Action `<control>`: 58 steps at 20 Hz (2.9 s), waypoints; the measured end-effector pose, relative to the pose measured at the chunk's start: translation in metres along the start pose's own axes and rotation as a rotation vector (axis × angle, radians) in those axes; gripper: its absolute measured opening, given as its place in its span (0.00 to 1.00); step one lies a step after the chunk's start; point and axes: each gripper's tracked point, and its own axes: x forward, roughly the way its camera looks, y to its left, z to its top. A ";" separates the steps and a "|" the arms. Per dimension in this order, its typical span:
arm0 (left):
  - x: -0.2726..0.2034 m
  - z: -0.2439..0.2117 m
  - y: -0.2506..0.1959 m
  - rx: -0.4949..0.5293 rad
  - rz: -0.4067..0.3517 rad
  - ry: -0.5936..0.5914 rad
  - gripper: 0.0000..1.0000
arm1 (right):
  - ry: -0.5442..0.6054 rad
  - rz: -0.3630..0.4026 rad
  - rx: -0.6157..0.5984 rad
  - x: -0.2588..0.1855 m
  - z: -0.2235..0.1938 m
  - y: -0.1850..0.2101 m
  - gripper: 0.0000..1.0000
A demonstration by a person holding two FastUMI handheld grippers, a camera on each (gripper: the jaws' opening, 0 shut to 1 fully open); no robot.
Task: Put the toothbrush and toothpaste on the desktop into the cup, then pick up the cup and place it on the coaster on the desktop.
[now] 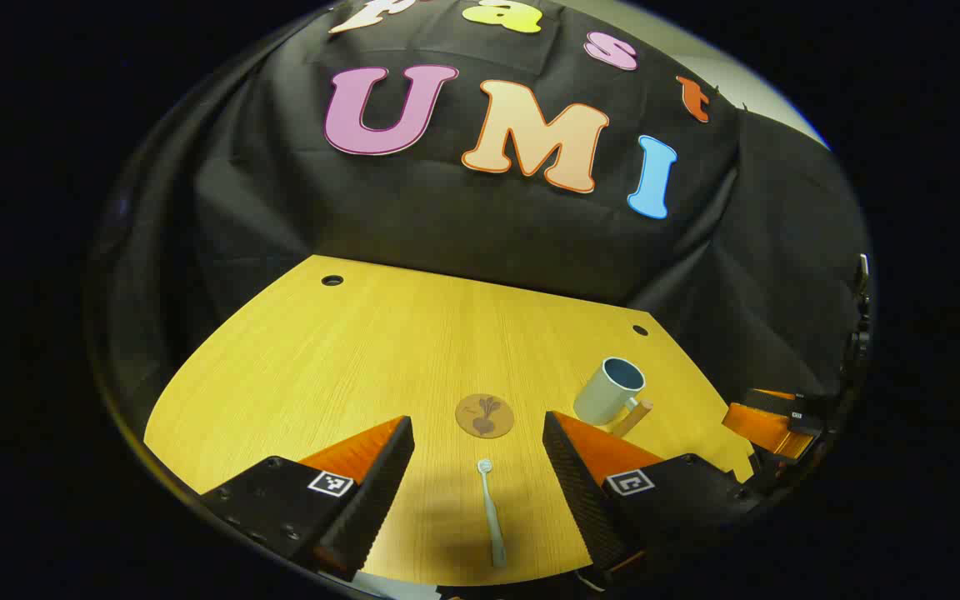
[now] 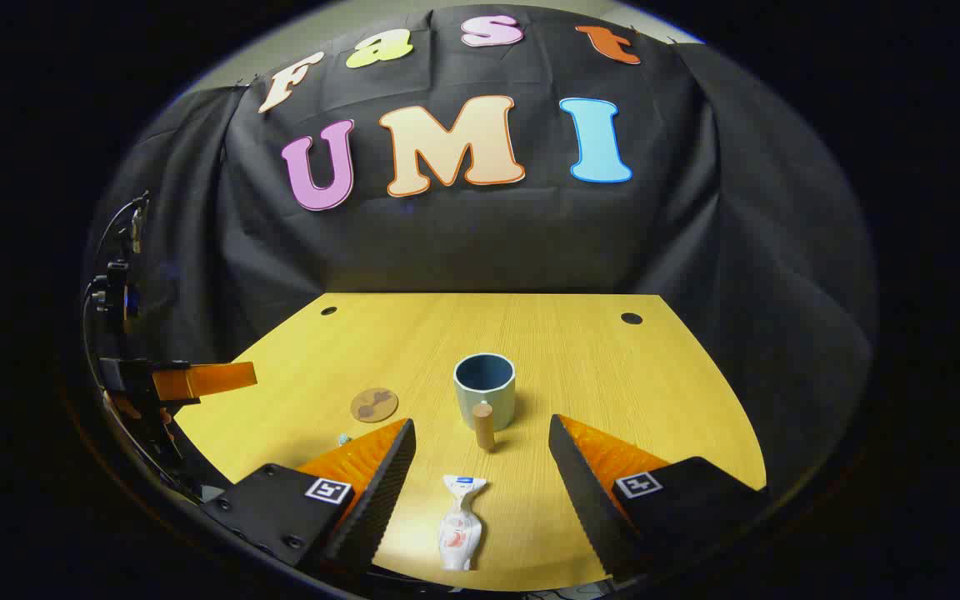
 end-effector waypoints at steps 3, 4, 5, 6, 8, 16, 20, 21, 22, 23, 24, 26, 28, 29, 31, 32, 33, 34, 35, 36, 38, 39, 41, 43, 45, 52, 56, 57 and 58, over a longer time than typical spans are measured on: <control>0.001 -0.002 -0.001 0.004 -0.004 0.013 0.93 | 0.010 0.000 0.001 -0.001 -0.005 0.002 0.99; 0.001 -0.002 -0.003 0.001 -0.010 0.014 0.93 | 0.013 0.000 0.003 -0.001 -0.006 0.003 0.99; 0.005 -0.001 -0.005 -0.004 -0.016 0.014 0.94 | 0.016 -0.002 0.005 0.001 -0.007 0.002 0.99; 0.006 -0.002 -0.006 -0.009 -0.019 0.022 0.94 | 0.021 -0.003 0.008 0.001 -0.008 0.002 0.99; 0.005 -0.007 -0.005 -0.013 -0.016 0.031 0.93 | 0.035 -0.002 0.015 0.002 -0.013 0.003 0.99; 0.005 -0.010 0.000 -0.050 -0.012 0.018 0.94 | 0.116 -0.007 0.008 0.014 -0.036 0.009 0.96; 0.006 -0.018 0.009 -0.049 0.010 0.032 0.94 | 0.203 -0.003 -0.013 0.016 -0.065 0.013 0.96; 0.005 -0.019 0.011 -0.050 0.015 0.034 0.94 | 0.236 0.007 -0.013 0.018 -0.074 0.015 0.96; 0.004 -0.019 0.012 -0.053 0.017 0.032 0.94 | 0.268 0.019 -0.011 0.020 -0.083 0.019 0.96; 0.004 -0.019 0.013 -0.058 0.019 0.029 0.94 | 0.305 0.025 -0.008 0.022 -0.092 0.023 0.96; 0.004 -0.020 0.015 -0.061 0.022 0.031 0.94 | 0.341 0.028 -0.005 0.026 -0.100 0.024 0.96; 0.004 -0.024 0.018 -0.063 0.027 0.038 0.94 | 0.416 0.032 0.002 0.032 -0.114 0.026 0.99; 0.004 -0.027 0.021 -0.069 0.034 0.044 0.94 | 0.471 0.019 -0.009 0.040 -0.124 0.025 0.99; 0.004 -0.027 0.022 -0.075 0.036 0.046 0.94 | 0.496 0.011 -0.019 0.043 -0.128 0.023 0.99; 0.003 -0.028 0.024 -0.090 0.036 0.044 0.94 | 0.552 -0.002 -0.034 0.050 -0.138 0.020 0.99; 0.003 -0.029 0.024 -0.095 0.037 0.046 0.94 | 0.581 -0.005 -0.037 0.053 -0.143 0.019 0.99; 0.003 -0.031 0.026 -0.095 0.039 0.050 0.94 | 0.610 -0.007 -0.040 0.056 -0.148 0.018 0.95; 0.003 -0.033 0.028 -0.093 0.043 0.054 0.94 | 0.635 -0.008 -0.042 0.060 -0.151 0.018 0.99; 0.003 -0.036 0.031 -0.090 0.050 0.058 0.94 | 0.652 -0.008 -0.047 0.064 -0.155 0.018 0.95; 0.003 -0.039 0.034 -0.089 0.058 0.064 0.94 | 0.665 -0.010 -0.056 0.069 -0.157 0.018 0.99; 0.005 -0.045 0.039 -0.096 0.067 0.080 0.94 | 0.689 -0.014 -0.074 0.073 -0.161 0.018 0.99; 0.005 -0.047 0.040 -0.101 0.069 0.086 0.95 | 0.701 -0.013 -0.079 0.075 -0.164 0.019 0.99; 0.005 -0.050 0.044 -0.109 0.078 0.091 0.95 | 0.720 -0.011 -0.098 0.078 -0.168 0.021 0.98; 0.004 -0.052 0.047 -0.114 0.086 0.090 0.95 | 0.739 -0.016 -0.137 0.080 -0.174 0.020 0.91; 0.004 -0.056 0.049 -0.113 0.089 0.099 0.95 | 0.746 -0.021 -0.176 0.083 -0.177 0.020 0.96; 0.007 -0.064 0.040 -0.083 0.066 0.125 0.95 | 0.776 -0.023 -0.146 0.087 -0.181 0.026 0.82; 0.009 -0.066 0.032 -0.073 0.048 0.129 0.95 | 0.803 -0.015 -0.135 0.087 -0.182 0.027 0.69; 0.010 -0.066 0.031 -0.071 0.047 0.131 0.95 | 0.813 -0.018 -0.133 0.086 -0.181 0.026 0.70; 0.011 -0.066 0.029 -0.070 0.045 0.133 0.95 | 0.814 -0.023 -0.124 0.087 -0.181 0.023 0.60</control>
